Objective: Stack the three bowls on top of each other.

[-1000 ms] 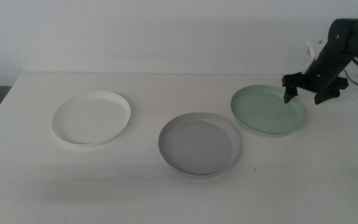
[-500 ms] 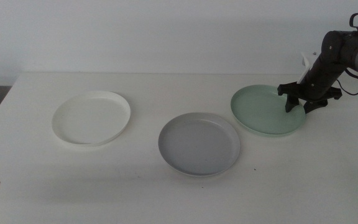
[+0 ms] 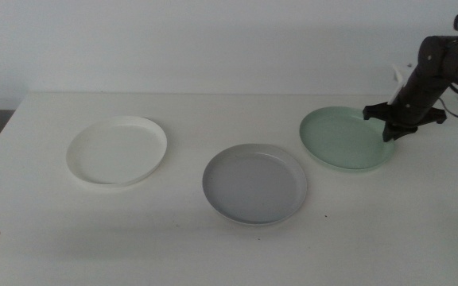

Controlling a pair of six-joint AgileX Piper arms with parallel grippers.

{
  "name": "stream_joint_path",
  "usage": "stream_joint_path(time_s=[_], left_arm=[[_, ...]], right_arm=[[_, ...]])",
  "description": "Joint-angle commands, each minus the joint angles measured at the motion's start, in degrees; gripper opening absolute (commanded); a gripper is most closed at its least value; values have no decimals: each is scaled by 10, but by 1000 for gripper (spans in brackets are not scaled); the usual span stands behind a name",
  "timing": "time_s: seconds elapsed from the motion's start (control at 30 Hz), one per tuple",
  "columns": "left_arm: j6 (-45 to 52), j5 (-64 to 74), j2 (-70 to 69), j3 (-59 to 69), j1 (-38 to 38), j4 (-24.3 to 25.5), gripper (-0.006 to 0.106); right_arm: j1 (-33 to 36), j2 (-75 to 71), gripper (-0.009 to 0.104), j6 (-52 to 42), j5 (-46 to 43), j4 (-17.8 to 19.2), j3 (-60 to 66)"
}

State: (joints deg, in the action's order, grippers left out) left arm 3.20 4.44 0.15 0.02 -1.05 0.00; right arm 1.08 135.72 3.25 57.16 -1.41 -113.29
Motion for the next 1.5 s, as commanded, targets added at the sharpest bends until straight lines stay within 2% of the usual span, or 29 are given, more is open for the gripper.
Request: stream_joint_path(time_s=[0.0,0.2,0.27,0.3,0.43,0.57,0.73,0.87,1.47], left_arm=[[-1,-9,-1,0,-2,0,94],[-1,-9,-1,0,-2,0,94],[-1,-9,-1,0,-2,0,94],[-1,-9,-1,0,-2,0,94],[-1,-9,-1,0,-2,0,94],[-1,-8,-1,0,-2,0,94],[-1,-8,-1,0,-2,0,94],[-1,-8,-1,0,-2,0,94],[-1,-9,-1,0,-2,0,94]], right_arm=[[-13,-18,-3,-3,15,21,0],[-22,-132,-3,-18,15,20,27],[-21,-180,-3,-28,1,-5,68],[-15,-209,-3,-36,-15,-31,99],[22,-307,-3,-45,-97,-98,225],[84,-338,-3,-44,-123,-138,266],[158,-322,-3,-33,-136,-137,266],[189,-294,-3,-24,-142,-137,266],[196,-199,-3,-15,-147,-138,266]])
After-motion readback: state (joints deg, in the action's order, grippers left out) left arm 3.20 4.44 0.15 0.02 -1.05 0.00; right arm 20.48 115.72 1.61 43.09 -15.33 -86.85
